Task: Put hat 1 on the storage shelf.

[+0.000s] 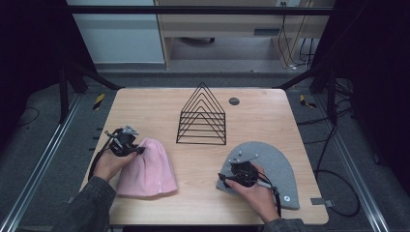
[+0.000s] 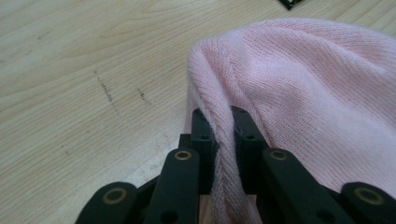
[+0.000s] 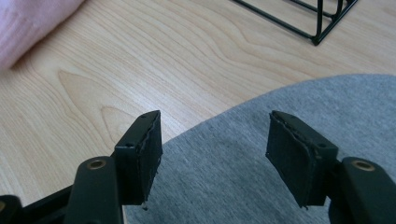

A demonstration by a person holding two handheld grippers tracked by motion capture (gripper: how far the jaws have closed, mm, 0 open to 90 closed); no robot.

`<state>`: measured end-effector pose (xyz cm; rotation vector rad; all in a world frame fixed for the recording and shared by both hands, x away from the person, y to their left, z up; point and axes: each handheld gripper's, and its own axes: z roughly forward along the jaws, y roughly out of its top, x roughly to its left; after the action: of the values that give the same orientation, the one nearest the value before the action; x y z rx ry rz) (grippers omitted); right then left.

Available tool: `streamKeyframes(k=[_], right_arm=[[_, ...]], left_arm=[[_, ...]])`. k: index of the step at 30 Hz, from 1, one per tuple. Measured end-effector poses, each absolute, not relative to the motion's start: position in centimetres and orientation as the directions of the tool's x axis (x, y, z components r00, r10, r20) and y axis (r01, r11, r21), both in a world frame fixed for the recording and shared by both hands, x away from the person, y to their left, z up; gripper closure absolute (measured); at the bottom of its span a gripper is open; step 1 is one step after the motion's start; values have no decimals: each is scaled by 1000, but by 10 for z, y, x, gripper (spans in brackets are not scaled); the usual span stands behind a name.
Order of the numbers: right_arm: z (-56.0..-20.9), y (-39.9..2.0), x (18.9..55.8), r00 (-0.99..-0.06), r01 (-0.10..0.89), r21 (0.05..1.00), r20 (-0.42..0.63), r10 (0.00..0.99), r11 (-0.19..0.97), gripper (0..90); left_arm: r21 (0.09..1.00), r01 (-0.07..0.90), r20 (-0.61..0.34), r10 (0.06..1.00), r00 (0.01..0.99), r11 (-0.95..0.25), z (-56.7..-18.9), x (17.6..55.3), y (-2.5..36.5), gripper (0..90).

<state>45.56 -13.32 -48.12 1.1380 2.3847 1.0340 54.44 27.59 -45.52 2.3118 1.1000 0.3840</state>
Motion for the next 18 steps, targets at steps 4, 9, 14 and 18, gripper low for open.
streamKeyframes(k=[4, 9, 14, 18], right_arm=[[-479, -131, 454, -645, 535, 724, 17, 764, 436, 355], [-475, -127, 453, -661, 510, 742, 15, 750, 435, 352], [-464, -121, 450, -681, 472, 766, 1, 732, 437, 350], [-457, -110, 446, -703, 457, 767, 2, 711, 450, 366]], left_arm=[[634, 580, 50, 776, 629, -511, -439, 529, 274, 819], [690, 506, 64, 741, 669, -517, -410, 508, 267, 820], [728, 436, 92, 705, 703, -529, -383, 490, 259, 819], [742, 402, 105, 686, 720, -536, -365, 479, 256, 819]])
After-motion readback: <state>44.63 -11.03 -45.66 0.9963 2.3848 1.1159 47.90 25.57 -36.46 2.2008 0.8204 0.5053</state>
